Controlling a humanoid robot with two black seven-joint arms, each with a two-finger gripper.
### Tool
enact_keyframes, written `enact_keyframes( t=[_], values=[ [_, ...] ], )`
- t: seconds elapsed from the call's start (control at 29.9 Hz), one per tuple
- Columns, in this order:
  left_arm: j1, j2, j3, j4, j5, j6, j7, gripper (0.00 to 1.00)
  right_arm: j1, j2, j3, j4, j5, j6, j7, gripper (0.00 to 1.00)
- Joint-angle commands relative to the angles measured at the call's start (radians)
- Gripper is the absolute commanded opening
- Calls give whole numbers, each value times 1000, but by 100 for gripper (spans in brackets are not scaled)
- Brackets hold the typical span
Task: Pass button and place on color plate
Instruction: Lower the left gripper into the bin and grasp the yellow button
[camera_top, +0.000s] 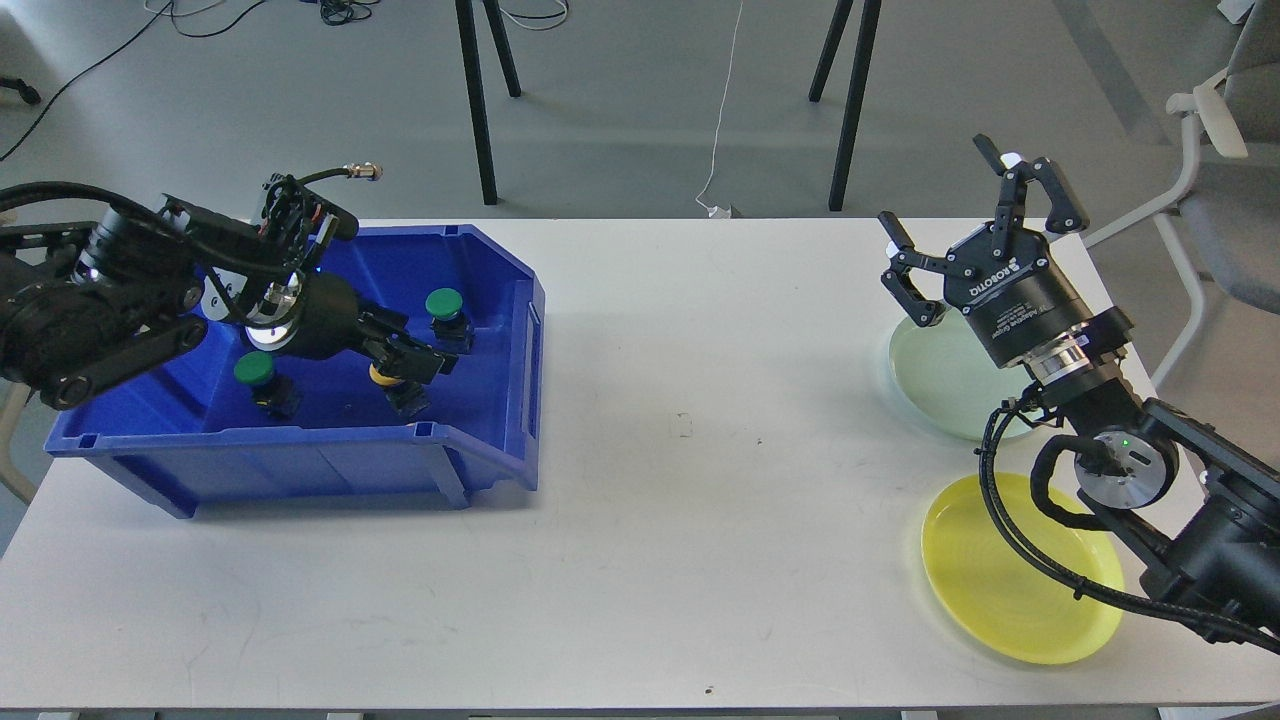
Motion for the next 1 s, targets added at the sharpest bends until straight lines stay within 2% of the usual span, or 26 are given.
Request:
enact_keyframes(
  t=[0.0, 0.73, 0.87, 0.97],
  values=[
    [15, -13, 2, 17, 2, 2, 0, 86, 0, 0, 0, 0, 0, 0, 0, 99],
    [41, -16, 5, 46, 3, 2, 0, 80, -20, 0, 3, 5, 0, 0, 0, 99],
    [48, -16, 5, 49, 24, 0, 0, 77, -20, 0, 6, 5, 0, 0, 0, 99],
    [50, -16, 5, 52, 32, 0, 0, 70, -22, 0, 6, 5, 0, 0, 0, 99]
  ],
)
